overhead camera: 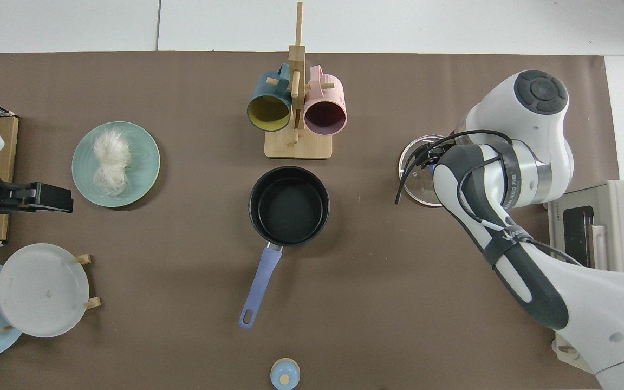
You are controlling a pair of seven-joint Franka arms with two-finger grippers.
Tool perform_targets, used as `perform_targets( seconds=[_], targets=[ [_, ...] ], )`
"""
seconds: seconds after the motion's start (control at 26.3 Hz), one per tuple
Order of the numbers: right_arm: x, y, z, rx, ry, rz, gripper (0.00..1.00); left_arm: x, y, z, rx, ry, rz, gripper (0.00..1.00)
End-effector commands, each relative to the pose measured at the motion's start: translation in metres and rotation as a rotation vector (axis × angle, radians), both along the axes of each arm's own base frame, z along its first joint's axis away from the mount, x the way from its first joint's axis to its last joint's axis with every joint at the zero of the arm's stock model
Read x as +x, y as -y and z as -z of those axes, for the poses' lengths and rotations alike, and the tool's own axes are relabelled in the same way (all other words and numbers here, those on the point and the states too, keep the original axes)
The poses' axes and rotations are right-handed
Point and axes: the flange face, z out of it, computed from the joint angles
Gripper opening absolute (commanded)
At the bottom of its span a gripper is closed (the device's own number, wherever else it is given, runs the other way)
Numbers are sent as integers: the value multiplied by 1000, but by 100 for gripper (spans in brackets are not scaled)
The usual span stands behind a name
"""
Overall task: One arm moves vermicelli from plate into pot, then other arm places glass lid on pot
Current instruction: 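Lift the glass lid with the right gripper while the left gripper reaches the plate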
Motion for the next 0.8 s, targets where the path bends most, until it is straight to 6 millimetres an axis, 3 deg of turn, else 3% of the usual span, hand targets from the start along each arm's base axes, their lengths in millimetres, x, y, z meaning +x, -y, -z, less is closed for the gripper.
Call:
perform_targets(
  seconds=[0.0, 0.15, 0.23, 0.34, 0.46, 0.53, 0.76],
  targets=[
    [-12, 2, 12, -3, -5, 6, 100, -2, 8, -3, -13, -4, 2, 100],
    [-10, 6, 18, -2, 11, 13, 100, 1, 8, 2, -6, 5, 1, 100],
    [-10, 8, 23, 0, 26, 16, 100, 15, 3, 15, -7, 46, -12, 100],
    [-8, 5, 29, 1, 37, 12, 100, 44, -4, 44, -10, 108, -17, 100],
    [-8, -8, 35, -6, 41, -14, 100, 76, -7, 92, -10, 126, -24, 100],
    [-8, -8, 36, -7, 39, -15, 100, 88, -12, 105, -9, 162, -26, 100],
    [-7, -3, 46, -10, 32, -8, 100, 124, -24, 175, -7, 202, -53, 100]
  ],
)
